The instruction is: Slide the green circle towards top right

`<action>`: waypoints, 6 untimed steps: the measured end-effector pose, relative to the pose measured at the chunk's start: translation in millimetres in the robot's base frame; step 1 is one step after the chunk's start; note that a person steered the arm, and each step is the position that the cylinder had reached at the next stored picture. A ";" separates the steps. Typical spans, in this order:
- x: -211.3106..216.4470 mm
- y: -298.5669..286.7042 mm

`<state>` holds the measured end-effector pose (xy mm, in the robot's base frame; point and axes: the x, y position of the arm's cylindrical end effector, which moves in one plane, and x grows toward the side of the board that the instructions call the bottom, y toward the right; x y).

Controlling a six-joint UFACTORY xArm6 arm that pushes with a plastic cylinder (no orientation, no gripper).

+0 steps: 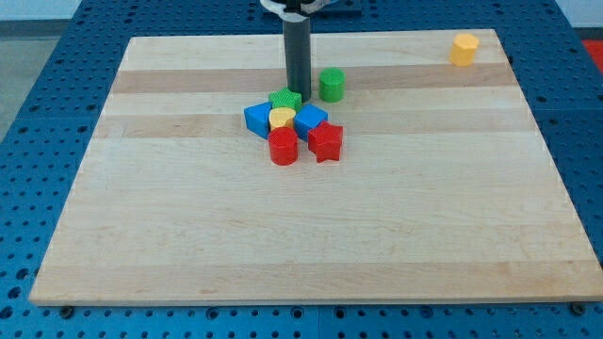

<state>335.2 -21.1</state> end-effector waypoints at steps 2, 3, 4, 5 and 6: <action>-12.9 11.8; -12.9 49.3; -13.8 82.6; -18.7 102.3; -18.7 118.4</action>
